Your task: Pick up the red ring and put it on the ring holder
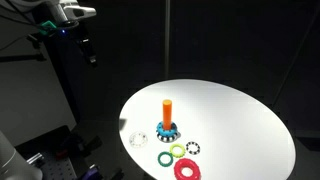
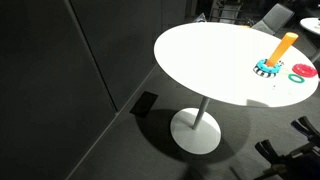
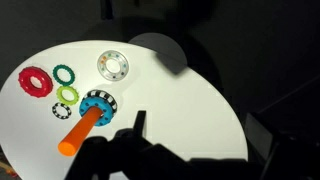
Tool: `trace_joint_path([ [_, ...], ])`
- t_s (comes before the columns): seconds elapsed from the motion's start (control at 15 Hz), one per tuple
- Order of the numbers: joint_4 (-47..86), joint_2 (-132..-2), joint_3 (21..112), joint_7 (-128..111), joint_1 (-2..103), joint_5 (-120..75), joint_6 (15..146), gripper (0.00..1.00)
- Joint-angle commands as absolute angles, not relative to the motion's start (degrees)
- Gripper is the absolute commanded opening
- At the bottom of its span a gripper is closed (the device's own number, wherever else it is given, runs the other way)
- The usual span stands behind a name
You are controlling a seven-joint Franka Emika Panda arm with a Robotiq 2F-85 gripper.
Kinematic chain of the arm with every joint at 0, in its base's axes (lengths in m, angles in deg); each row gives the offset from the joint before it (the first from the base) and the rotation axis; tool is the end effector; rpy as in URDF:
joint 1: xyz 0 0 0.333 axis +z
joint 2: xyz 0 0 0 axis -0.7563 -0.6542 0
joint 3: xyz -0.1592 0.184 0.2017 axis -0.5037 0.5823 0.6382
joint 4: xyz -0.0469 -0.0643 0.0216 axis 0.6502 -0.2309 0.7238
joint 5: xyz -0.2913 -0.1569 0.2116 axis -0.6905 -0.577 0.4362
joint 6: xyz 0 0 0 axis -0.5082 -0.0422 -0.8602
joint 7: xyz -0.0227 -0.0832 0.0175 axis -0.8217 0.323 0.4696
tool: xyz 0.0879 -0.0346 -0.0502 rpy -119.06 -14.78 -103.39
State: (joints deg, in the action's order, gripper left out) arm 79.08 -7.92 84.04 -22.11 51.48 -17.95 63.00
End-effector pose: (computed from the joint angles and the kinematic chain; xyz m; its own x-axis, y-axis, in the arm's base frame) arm 0.3265 0.0979 0.4677 0.9844 -0.0897 0.1515 -0.1052 -0.9897 0.0969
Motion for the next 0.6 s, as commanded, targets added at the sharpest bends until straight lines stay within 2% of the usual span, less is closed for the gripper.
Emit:
trace_joint_path([
  [0.0, 78.97, -8.02, 83.54, -22.42, 52.01, -18.36, 62.85, 1.00],
  [0.53, 77.99, -8.76, 82.82, -22.22, 51.07, -18.94, 62.33, 1.00],
])
